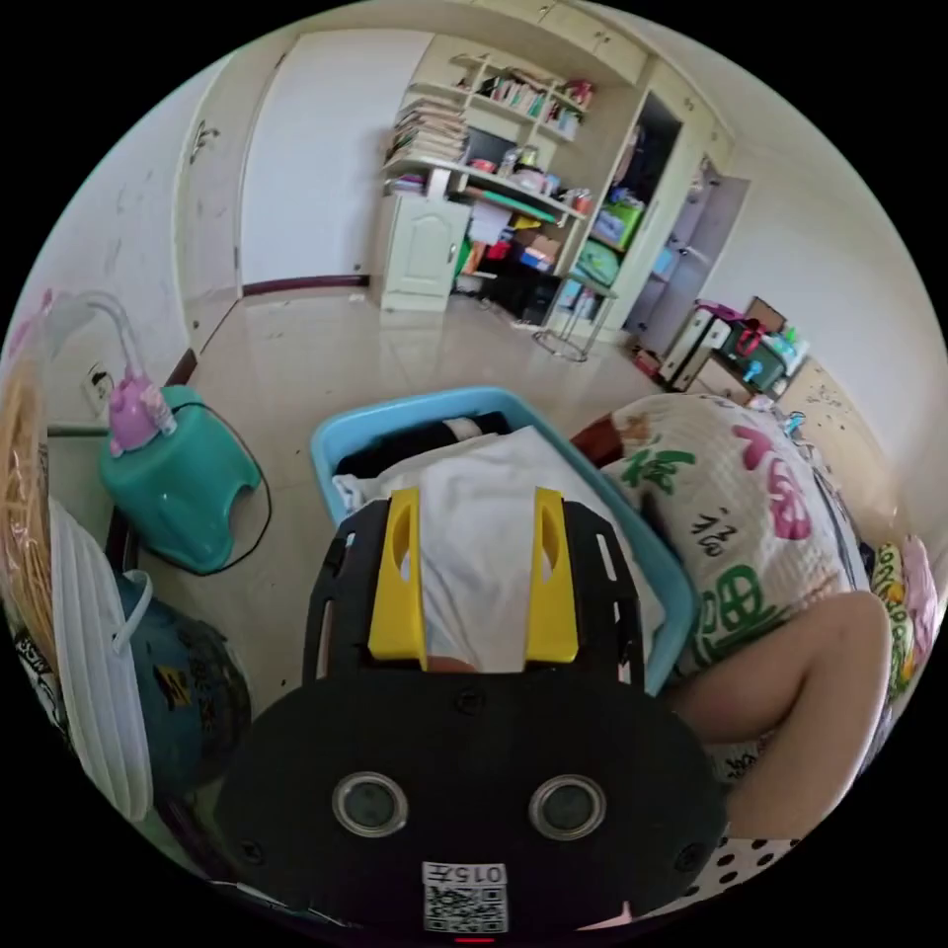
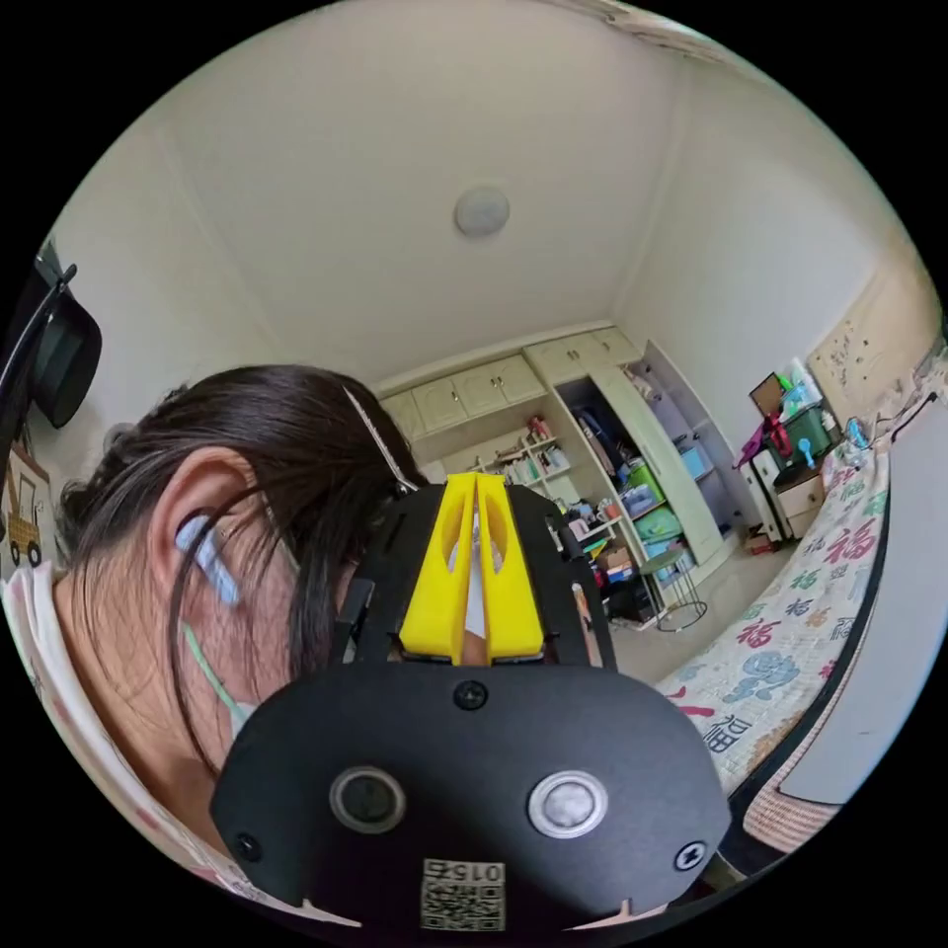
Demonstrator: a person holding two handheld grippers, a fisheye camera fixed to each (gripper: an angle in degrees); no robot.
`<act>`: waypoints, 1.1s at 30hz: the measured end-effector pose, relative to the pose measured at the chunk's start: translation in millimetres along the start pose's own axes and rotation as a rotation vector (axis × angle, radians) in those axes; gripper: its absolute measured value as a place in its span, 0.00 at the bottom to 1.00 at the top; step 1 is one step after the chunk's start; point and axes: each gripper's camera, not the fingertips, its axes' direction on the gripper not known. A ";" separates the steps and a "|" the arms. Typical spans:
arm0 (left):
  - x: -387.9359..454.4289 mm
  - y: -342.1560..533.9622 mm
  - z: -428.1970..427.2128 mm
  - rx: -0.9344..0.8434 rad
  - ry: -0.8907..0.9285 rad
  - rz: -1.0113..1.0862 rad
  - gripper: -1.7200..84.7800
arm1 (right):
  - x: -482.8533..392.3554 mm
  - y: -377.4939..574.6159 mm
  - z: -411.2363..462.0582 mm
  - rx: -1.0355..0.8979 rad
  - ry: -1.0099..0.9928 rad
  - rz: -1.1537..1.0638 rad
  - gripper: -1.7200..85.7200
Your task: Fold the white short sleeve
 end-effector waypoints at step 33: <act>11.1 95.7 -326.3 0.386 1.231 0.329 0.03 | 224.2 -153.5 2.7 -0.506 0.064 0.136 0.10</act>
